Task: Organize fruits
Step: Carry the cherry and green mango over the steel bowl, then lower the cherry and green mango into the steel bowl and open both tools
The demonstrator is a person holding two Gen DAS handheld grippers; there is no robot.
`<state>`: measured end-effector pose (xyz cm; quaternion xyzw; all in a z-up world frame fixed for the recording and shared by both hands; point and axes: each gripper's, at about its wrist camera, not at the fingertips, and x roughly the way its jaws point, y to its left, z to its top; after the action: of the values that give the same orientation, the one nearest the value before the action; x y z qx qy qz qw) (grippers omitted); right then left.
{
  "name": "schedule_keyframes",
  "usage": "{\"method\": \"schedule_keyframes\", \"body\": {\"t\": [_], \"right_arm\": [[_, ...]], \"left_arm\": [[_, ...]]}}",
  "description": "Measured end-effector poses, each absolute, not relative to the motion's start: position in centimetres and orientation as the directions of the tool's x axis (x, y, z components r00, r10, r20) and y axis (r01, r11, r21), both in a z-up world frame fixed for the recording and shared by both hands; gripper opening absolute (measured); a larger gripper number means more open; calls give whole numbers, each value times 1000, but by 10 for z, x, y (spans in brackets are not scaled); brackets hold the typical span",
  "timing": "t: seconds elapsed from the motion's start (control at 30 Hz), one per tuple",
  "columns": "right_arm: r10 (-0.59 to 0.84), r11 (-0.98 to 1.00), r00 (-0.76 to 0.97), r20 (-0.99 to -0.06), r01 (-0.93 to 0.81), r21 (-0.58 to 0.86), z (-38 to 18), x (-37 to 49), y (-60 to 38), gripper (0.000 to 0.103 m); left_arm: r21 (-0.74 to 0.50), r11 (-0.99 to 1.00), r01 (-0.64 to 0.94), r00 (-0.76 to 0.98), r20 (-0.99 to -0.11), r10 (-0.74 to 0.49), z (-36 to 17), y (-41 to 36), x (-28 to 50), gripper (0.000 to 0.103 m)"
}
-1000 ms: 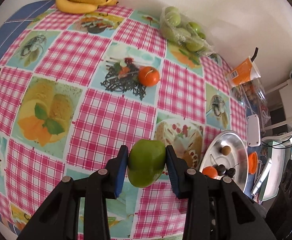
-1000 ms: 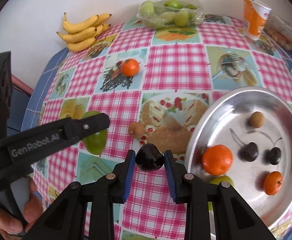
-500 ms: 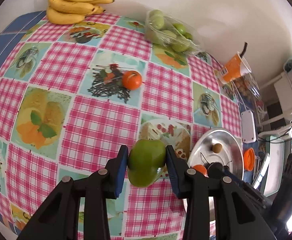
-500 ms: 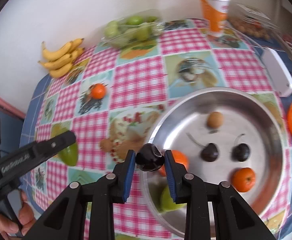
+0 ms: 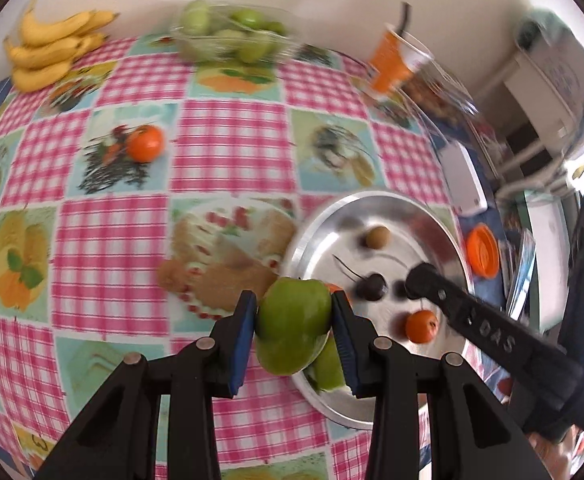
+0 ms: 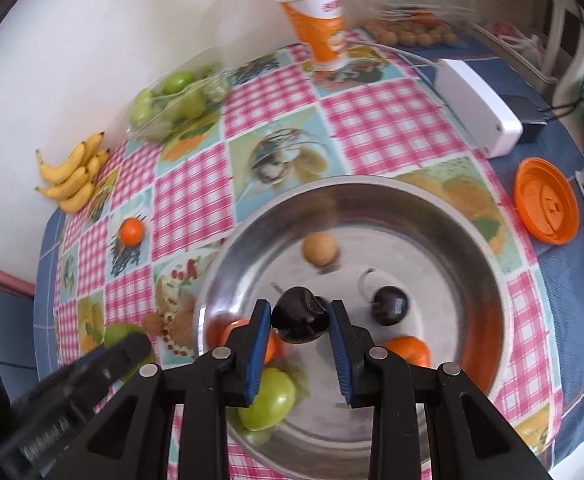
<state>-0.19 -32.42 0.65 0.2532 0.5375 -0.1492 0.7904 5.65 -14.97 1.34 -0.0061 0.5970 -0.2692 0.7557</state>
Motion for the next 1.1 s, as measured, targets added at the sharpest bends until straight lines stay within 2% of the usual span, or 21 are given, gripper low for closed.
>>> {"method": "schedule_keyframes", "body": {"t": [0.33,0.73,1.1], "right_arm": [[0,765,369,-930,598,238,2,-25,-361,32],[-55,732,317,-947,658,178,-9,-38,-380,32],[-55,721,271,-961,676,149,-23,-40,-384,32]], "left_arm": [[-305,807,505,107,-906,-409,11,-192,30,39],[-340,778,528,44,-904,-425,2,-212,13,39],[-320,769,554,14,-920,-393,-11,-222,7,39]]}}
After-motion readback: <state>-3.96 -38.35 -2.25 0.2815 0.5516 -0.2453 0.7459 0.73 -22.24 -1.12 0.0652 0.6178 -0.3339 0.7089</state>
